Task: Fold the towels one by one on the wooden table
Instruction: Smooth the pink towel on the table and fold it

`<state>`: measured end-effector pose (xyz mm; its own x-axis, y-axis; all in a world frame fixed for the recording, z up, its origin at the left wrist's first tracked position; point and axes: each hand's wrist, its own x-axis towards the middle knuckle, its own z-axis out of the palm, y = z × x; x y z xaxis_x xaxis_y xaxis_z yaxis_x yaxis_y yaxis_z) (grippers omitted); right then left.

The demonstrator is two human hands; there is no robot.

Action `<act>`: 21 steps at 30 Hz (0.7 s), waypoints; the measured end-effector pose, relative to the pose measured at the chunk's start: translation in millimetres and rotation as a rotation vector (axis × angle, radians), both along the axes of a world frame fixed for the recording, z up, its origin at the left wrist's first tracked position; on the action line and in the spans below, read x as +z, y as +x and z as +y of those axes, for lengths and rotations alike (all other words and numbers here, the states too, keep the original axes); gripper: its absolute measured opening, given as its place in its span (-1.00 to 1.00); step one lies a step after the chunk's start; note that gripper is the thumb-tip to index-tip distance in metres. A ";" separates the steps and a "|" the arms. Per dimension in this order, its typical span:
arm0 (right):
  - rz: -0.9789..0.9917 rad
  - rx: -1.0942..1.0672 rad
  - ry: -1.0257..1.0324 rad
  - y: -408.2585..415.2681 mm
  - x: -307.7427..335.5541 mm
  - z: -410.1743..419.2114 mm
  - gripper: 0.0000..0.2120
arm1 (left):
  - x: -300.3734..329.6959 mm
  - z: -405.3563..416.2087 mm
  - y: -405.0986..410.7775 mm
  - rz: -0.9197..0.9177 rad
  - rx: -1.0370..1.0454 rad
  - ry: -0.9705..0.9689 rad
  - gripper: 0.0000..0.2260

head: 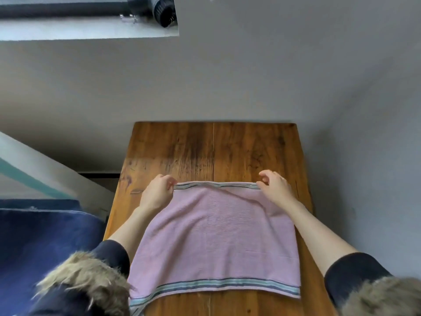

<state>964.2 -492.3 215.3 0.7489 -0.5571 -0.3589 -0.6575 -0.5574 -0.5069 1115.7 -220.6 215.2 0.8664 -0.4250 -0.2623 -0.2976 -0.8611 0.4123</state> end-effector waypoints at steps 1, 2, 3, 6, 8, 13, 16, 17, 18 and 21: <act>0.025 0.019 0.020 1.6 -6.9 2.2 -0.66 | -8.1 6.8 0.1 0.020 0.012 0.014 -0.79; 0.049 0.045 0.032 2.7 -14.4 6.1 -0.63 | -16.7 15.3 -1.2 0.042 0.029 0.030 -0.78; 0.067 0.074 0.036 2.7 -21.4 11.2 -0.61 | -24.6 25.3 -3.9 0.063 0.047 0.045 -0.78; 0.079 0.155 0.034 5.5 -43.2 35.1 -0.58 | -48.6 59.1 -12.6 0.118 0.081 0.099 -0.76; 0.087 0.198 0.048 7.5 -57.4 60.9 -0.56 | -61.9 82.1 -16.8 0.146 0.107 0.140 -0.76; 0.158 0.344 0.041 12.6 -82.3 139.0 -0.48 | -88.7 125.6 -17.5 0.195 0.144 0.154 -0.78; 0.236 0.342 0.032 17.0 -88.2 182.6 -0.43 | -98.9 136.9 -16.6 0.203 0.131 0.125 -0.80; 0.264 0.324 0.037 18.8 -89.4 194.9 -0.41 | -101.9 138.8 -16.6 0.196 0.132 0.119 -0.81; 0.291 0.305 0.039 21.0 -90.5 205.4 -0.39 | -104.6 140.0 -16.5 0.185 0.129 0.122 -0.83; 0.361 0.262 0.008 25.8 -94.8 225.0 -0.30 | -110.6 141.9 -15.6 0.174 0.125 0.149 -0.87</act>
<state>990.0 -267.3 120.5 0.6904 -0.3616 -0.6266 -0.6305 -0.7255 -0.2759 1100.1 -78.7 104.6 0.8461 -0.2625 -0.4639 -0.1203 -0.9419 0.3137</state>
